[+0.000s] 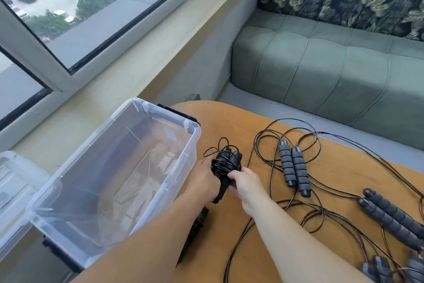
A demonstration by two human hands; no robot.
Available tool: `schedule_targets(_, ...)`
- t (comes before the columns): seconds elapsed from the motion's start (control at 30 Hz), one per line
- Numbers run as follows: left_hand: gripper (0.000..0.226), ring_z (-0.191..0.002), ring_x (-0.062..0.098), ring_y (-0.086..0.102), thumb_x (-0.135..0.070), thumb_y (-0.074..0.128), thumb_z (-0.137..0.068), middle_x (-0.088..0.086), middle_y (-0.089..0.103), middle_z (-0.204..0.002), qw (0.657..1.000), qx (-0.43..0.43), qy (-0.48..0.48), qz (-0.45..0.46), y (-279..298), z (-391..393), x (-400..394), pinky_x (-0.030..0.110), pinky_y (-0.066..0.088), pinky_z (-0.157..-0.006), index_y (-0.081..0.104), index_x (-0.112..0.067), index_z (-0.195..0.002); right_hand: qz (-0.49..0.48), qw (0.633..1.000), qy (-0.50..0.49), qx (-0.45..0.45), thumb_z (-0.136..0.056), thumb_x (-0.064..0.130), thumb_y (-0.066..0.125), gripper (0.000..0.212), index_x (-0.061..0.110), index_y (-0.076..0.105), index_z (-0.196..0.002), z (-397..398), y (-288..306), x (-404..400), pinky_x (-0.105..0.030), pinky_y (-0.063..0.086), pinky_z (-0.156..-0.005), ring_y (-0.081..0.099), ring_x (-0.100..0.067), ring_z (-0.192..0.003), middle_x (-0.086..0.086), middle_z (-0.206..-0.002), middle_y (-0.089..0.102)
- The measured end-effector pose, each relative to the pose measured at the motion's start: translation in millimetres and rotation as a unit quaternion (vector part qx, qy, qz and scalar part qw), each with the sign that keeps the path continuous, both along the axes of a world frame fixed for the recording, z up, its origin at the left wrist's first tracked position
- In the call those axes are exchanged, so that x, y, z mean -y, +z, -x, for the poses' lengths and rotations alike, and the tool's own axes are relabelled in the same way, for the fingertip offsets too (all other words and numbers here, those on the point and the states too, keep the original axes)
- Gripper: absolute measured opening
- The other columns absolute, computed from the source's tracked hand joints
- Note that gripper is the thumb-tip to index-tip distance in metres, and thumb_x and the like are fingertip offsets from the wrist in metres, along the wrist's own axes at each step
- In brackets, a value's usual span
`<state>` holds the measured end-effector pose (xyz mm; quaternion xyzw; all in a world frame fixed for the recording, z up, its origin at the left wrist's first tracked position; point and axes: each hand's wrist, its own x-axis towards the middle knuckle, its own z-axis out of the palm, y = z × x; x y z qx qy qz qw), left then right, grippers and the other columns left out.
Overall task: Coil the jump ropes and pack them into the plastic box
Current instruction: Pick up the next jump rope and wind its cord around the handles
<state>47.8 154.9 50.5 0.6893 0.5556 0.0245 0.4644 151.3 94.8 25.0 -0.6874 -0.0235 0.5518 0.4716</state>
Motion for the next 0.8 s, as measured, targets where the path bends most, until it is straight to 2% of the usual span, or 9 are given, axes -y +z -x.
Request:
schedule_targets(0.1, 0.045, -0.110, 0.020, 0.059, -0.007, 0.048, -0.083, -0.002, 0.061, -0.118, 1.000, -0.012, 0.008, -0.009, -18, -3, -6, 0.034, 0.049, -0.096, 0.057, -0.025, -0.123, 0.004, 1.000, 0.003, -0.014, -0.094, 0.003, 0.052, 0.027, 0.012, 0.062, -0.118, 0, -20, -9, -0.039, 0.052, -0.098, 0.064, -0.017, -0.095, -0.005, -0.102, 0.068)
schedule_targets(0.2, 0.060, -0.122, 0.018, 0.051, -0.001, 0.047, -0.088, -0.002, 0.054, -0.136, 1.000, -0.027, 0.004, -0.003, -29, 2, -5, 0.031, 0.042, -0.106, 0.046, -0.026, -0.142, 0.011, 0.999, 0.018, -0.024, -0.095, 0.007, 0.053, 0.025, 0.015, 0.064, -0.116, 4, -37, -10, -0.041, 0.053, -0.097, 0.066, -0.018, -0.094, -0.004, -0.103, 0.070)
schedule_targets(0.27, 0.060, -0.130, 0.018, 0.046, -0.003, 0.045, -0.094, -0.003, 0.046, -0.145, 0.999, -0.042, 0.002, 0.006, -34, 5, -6, 0.031, 0.037, -0.111, 0.036, -0.023, -0.150, 0.022, 0.999, 0.037, 0.001, -0.096, 0.014, 0.053, 0.019, 0.018, 0.066, -0.109, 5, -45, -9, -0.041, 0.055, -0.094, 0.067, -0.021, -0.095, -0.004, -0.104, 0.071)
schedule_targets(0.37, 0.058, -0.119, 0.015, 0.049, -0.001, 0.044, -0.094, -0.002, 0.051, -0.140, 1.000, -0.026, 0.015, -0.003, -40, 7, -8, 0.025, 0.040, -0.103, 0.040, -0.023, -0.147, 0.040, 0.996, 0.065, 0.051, -0.096, 0.022, 0.052, 0.014, 0.021, 0.066, -0.092, 6, -48, -10, -0.048, 0.055, -0.092, 0.066, -0.024, -0.089, -0.009, -0.097, 0.072)
schedule_targets(0.43, 0.057, -0.108, 0.012, 0.049, 0.001, 0.043, -0.091, 0.000, 0.056, -0.134, 1.000, -0.019, 0.021, -0.009, -43, 6, -9, 0.022, 0.039, -0.094, 0.045, -0.024, -0.143, 0.051, 0.994, 0.071, 0.061, -0.097, 0.024, 0.052, 0.015, 0.022, 0.065, -0.090, 8, -49, -11, -0.049, 0.055, -0.091, 0.066, -0.025, -0.086, -0.012, -0.096, 0.071)
schedule_targets(0.53, 0.058, -0.104, 0.009, 0.047, 0.003, 0.043, -0.090, 0.001, 0.058, -0.131, 1.000, -0.014, 0.021, -0.015, -44, 6, -9, 0.019, 0.035, -0.090, 0.047, -0.023, -0.142, 0.059, 0.992, 0.075, 0.077, -0.096, 0.028, 0.050, 0.017, 0.021, 0.065, -0.091, 12, -52, -12, -0.049, 0.056, -0.089, 0.066, -0.028, -0.091, -0.009, -0.095, 0.070)
schedule_targets(0.7, 0.061, -0.127, 0.017, 0.047, 0.001, 0.043, -0.093, 0.001, 0.048, -0.146, 0.999, -0.032, 0.037, -0.010, -47, 7, -5, 0.018, 0.032, -0.098, 0.037, -0.020, -0.151, 0.081, 0.991, 0.074, 0.074, -0.097, 0.027, 0.046, 0.020, 0.019, 0.062, -0.088, 15, -51, -8, -0.049, 0.055, -0.091, 0.067, -0.028, -0.093, -0.011, -0.096, 0.069)
schedule_targets(0.8, 0.061, -0.133, 0.019, 0.042, -0.001, 0.043, -0.095, 0.000, 0.040, -0.151, 0.998, -0.050, 0.038, -0.016, -46, 6, -1, 0.020, 0.032, -0.102, 0.034, -0.020, -0.152, 0.090, 0.991, 0.078, 0.066, -0.098, 0.025, 0.046, 0.018, 0.017, 0.062, -0.093, 14, -48, -8, -0.048, 0.055, -0.091, 0.066, -0.029, -0.096, -0.011, -0.100, 0.068)
